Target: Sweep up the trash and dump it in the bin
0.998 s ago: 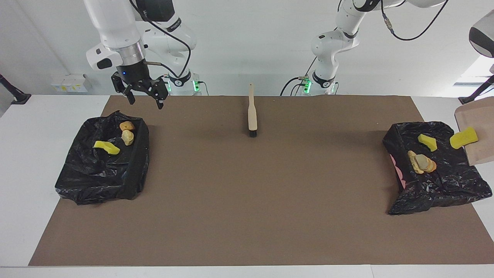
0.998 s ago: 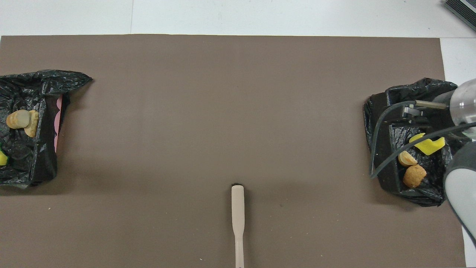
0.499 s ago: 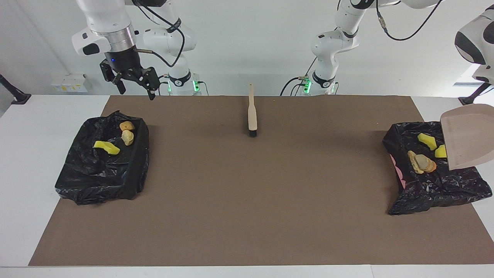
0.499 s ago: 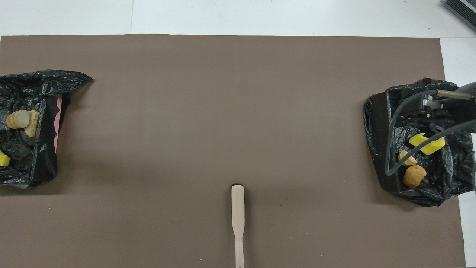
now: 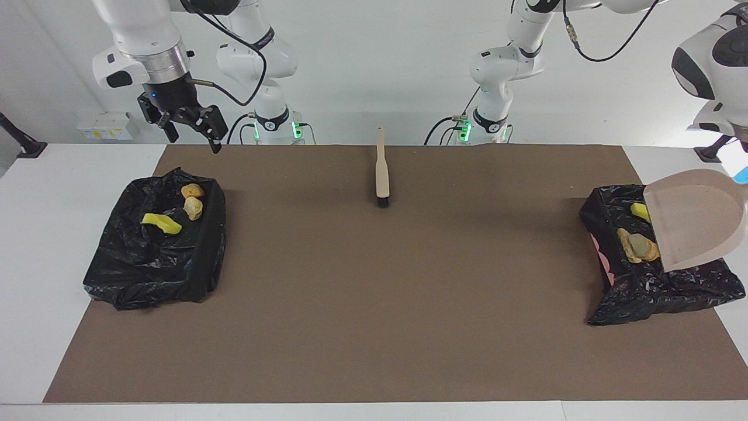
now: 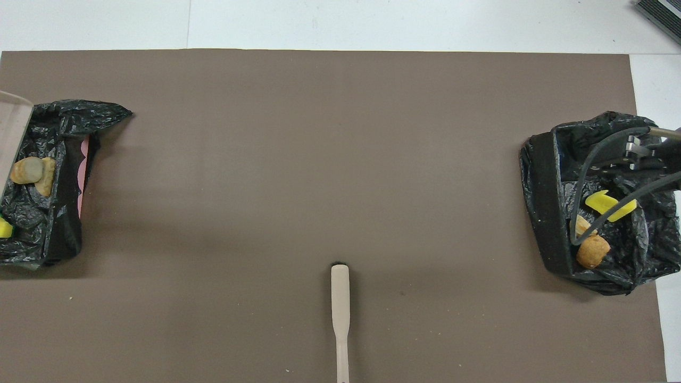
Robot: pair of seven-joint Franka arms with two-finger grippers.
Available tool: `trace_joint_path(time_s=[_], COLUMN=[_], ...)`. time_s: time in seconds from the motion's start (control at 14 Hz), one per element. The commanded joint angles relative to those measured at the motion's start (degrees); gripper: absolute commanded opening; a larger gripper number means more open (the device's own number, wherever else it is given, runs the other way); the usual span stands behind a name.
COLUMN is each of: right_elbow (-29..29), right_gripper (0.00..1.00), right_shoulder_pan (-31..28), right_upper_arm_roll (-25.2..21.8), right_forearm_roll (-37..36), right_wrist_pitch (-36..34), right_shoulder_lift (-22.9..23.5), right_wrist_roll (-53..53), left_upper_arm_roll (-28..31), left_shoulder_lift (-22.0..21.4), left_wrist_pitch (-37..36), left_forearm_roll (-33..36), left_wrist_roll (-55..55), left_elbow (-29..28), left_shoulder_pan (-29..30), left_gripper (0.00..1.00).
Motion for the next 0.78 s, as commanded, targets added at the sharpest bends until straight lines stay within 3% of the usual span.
trace_joint_path(time_s=[0.0,0.14,0.36,0.5,0.71], right_elbow=[-1.8,-1.8,-1.9,-2.1,-2.1], right_gripper=[1.00,1.00,1.00,1.00,1.00], right_shoulder_pan=[-1.1,-1.1,-1.1,-1.0,-0.9], right_upper_arm_roll=[0.3,0.4,0.5,0.5,0.5], right_forearm_roll=[0.4,0.4,0.5,0.5,0.5], right_wrist_pitch=[-0.2,-0.2,-0.7,-0.7,-0.7], right_shoulder_lift=[-1.5,-1.5,-1.7,-1.8,-1.8], right_wrist_roll=[-3.8,-5.1,-5.1,-5.1,-5.1], left_upper_arm_roll=[0.5,0.4,0.3,0.1,0.2], left_shoulder_lift=[-2.2,-2.7,-4.3,-5.2,-9.1], left_wrist_pitch=[-0.7,-1.9,-9.5,-13.1,-13.4], left_forearm_roll=[-5.8,-11.1,-19.4,-21.0,-26.0], left_wrist_roll=[-5.8,-10.9,-21.1,-30.7,-44.0], left_elbow=[-2.3,-3.5,-4.7,-5.3,-11.1], left_shoulder_pan=[-1.1,-2.4,-9.1,-14.5,-21.0], left_gripper=[0.00,0.00,0.00,0.00,0.00])
